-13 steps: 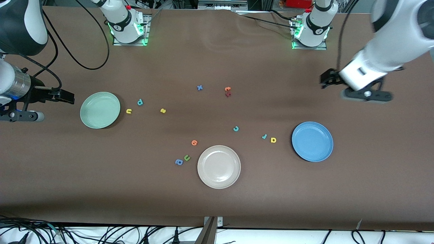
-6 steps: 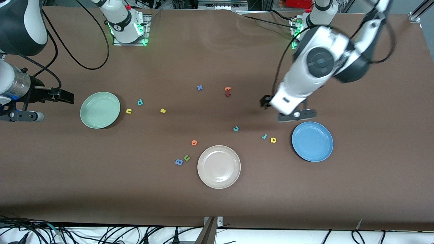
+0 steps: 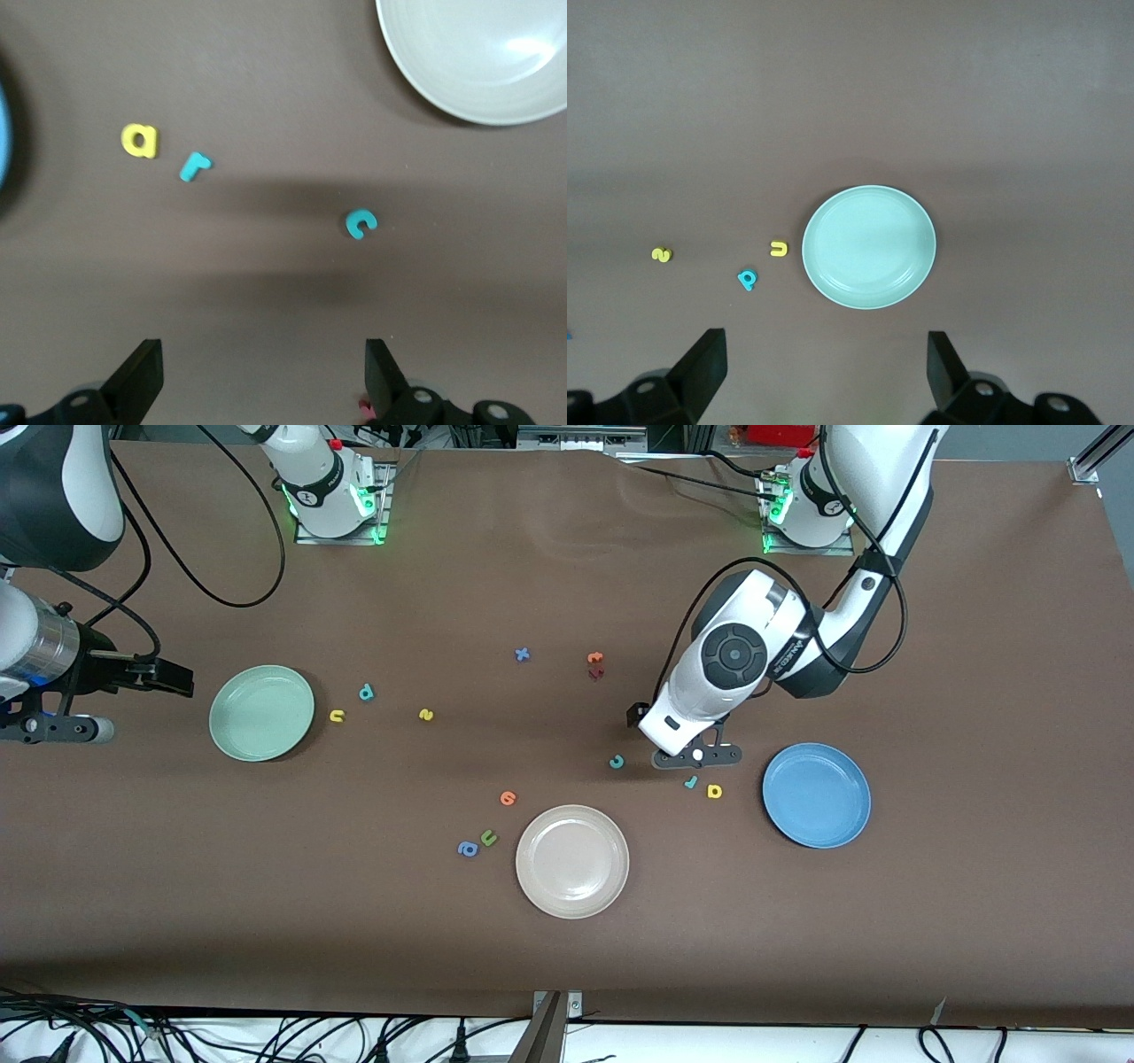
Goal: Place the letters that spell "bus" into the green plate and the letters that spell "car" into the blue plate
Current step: 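Reach the left gripper to the teal c and grasp it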
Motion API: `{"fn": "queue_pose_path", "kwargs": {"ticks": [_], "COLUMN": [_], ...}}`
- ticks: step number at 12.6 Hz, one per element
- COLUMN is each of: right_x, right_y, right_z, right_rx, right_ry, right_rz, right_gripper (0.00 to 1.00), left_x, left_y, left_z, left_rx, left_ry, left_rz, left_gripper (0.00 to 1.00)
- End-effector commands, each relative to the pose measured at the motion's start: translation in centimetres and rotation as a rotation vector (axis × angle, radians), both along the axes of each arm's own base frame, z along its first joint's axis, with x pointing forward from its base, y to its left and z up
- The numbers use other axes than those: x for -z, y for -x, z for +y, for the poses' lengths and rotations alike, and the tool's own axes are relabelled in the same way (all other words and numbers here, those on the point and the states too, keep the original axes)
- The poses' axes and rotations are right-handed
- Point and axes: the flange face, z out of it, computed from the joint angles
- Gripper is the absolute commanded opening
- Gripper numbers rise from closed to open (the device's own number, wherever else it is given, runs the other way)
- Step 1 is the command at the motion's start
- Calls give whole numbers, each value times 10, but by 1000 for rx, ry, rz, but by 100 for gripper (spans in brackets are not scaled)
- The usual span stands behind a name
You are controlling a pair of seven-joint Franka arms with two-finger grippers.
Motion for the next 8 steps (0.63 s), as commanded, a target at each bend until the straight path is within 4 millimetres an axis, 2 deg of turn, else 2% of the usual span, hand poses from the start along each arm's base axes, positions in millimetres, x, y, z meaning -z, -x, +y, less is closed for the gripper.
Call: {"fn": "queue_pose_path", "kwargs": {"ticks": [1, 2, 4, 5, 6, 8], "right_x": [-5, -5, -5, -5, -5, -5], "right_y": [7, 7, 7, 6, 6, 6], "right_z": [-2, -2, -2, -1, -2, -1], "right_rx": [0, 0, 1, 0, 1, 0], "right_ry": [-16, -16, -16, -16, -16, -16], "right_rz": [1, 1, 1, -1, -1, -1], "right_gripper": [100, 100, 100, 100, 100, 100], "left_x": [31, 42, 68, 68, 82, 91], "left_y": [-4, -3, -5, -15, -18, -16], "left_z": [-30, -42, -44, -48, -50, -55], "left_rx": [-94, -152, -169, -183, -210, -220], "left_ry": [27, 49, 40, 62, 71, 81], "left_rz": [-52, -81, -86, -113, -111, -123], "left_gripper": [100, 100, 100, 100, 99, 96]}}
